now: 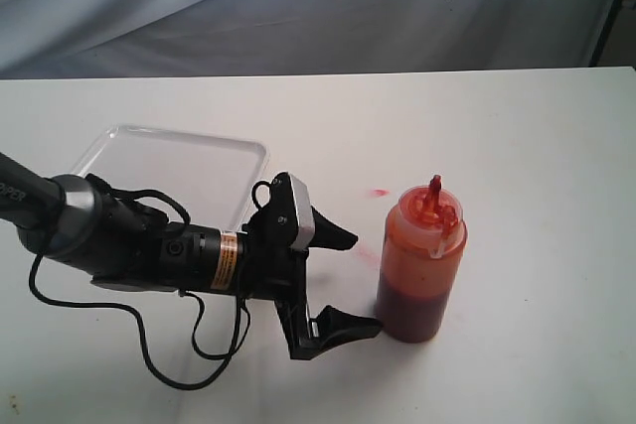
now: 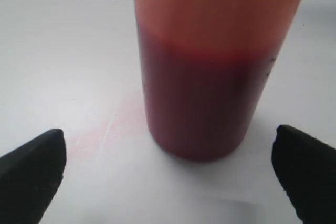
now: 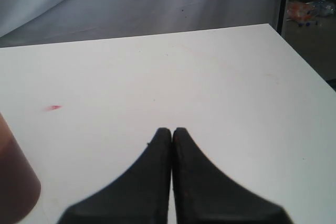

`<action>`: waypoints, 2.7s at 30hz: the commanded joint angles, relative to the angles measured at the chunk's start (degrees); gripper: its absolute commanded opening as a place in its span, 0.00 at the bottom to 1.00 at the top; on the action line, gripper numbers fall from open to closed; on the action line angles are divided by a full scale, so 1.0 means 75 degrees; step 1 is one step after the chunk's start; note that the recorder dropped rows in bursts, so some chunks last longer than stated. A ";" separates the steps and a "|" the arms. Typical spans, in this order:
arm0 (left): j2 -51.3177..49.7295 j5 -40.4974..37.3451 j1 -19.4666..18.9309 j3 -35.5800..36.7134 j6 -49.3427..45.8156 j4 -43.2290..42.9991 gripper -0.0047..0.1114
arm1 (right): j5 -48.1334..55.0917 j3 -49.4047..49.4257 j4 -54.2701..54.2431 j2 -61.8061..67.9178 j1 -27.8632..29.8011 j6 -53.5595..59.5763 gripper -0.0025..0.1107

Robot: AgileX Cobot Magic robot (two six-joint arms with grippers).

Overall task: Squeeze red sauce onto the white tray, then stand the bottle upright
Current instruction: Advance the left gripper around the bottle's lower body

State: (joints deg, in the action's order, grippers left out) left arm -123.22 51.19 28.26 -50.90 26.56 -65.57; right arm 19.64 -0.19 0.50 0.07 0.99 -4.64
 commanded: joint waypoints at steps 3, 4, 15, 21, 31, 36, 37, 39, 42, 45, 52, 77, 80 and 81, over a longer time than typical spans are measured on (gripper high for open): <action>-0.0001 -0.0003 0.0050 -0.0018 -0.0038 0.0030 0.94 | -0.0041 0.0026 -0.0017 -0.0010 0.0013 -0.0018 0.02; -0.0001 -0.0003 0.0050 -0.0018 -0.0038 0.0030 0.94 | -0.0041 0.0026 -0.0017 -0.0010 0.0013 -0.0018 0.02; -0.0001 0.0225 0.0050 -0.0099 -0.0038 0.0696 0.94 | -0.0041 0.0026 -0.0017 -0.0010 0.0013 -0.0018 0.02; -0.0001 0.0225 0.0050 -0.0099 -0.0172 0.0698 0.94 | -0.0041 0.0026 -0.0017 -0.0010 0.0013 -0.0018 0.02; -0.0275 0.0325 0.0050 -0.0217 -0.0800 0.0256 0.94 | -0.0041 0.0026 -0.0017 -0.0010 0.0013 -0.0018 0.02; -0.0275 0.0173 0.0050 -0.0374 -0.0714 0.0202 0.94 | -0.0041 0.0026 -0.0017 -0.0010 0.0013 -0.0018 0.02; -0.0275 0.0173 0.0050 -0.0374 -0.0714 0.0202 0.94 | -0.0041 0.0026 -0.0017 -0.0010 0.0013 -0.0018 0.02; -0.0275 0.0173 0.0050 -0.0374 -0.0714 0.0202 0.94 | -0.0041 0.0026 -0.0017 -0.0010 0.0013 -0.0018 0.02; -0.0275 0.0173 0.0050 -0.0374 -0.0714 0.0202 0.94 | -0.0041 0.0026 -0.0017 -0.0010 0.0013 -0.0018 0.02; -0.0295 0.0173 0.0050 -0.0371 -0.0695 0.0202 0.94 | -0.0041 0.0026 -0.0017 -0.0010 0.0013 -0.0018 0.02; -0.0294 0.0193 0.0050 -0.0371 -0.0539 0.0202 0.94 | -0.0041 0.0026 -0.0017 -0.0010 0.0013 -0.0018 0.02; -0.0294 -0.0472 0.0626 -0.0714 0.0420 -0.0303 0.94 | -0.0041 0.0026 -0.0017 -0.0010 0.0013 -0.0018 0.02; -0.0294 -0.0414 0.0675 -0.0742 0.0429 -0.0117 0.94 | -0.0041 0.0026 -0.0017 -0.0010 0.0013 -0.0018 0.02; -0.0294 -0.0339 0.0675 -0.0758 0.0429 0.0100 0.94 | -0.0041 0.0026 -0.0017 -0.0010 0.0013 -0.0018 0.02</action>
State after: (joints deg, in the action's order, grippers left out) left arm -125.23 47.90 32.87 -55.99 28.98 -67.73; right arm 19.64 -0.19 0.50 0.07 0.99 -4.64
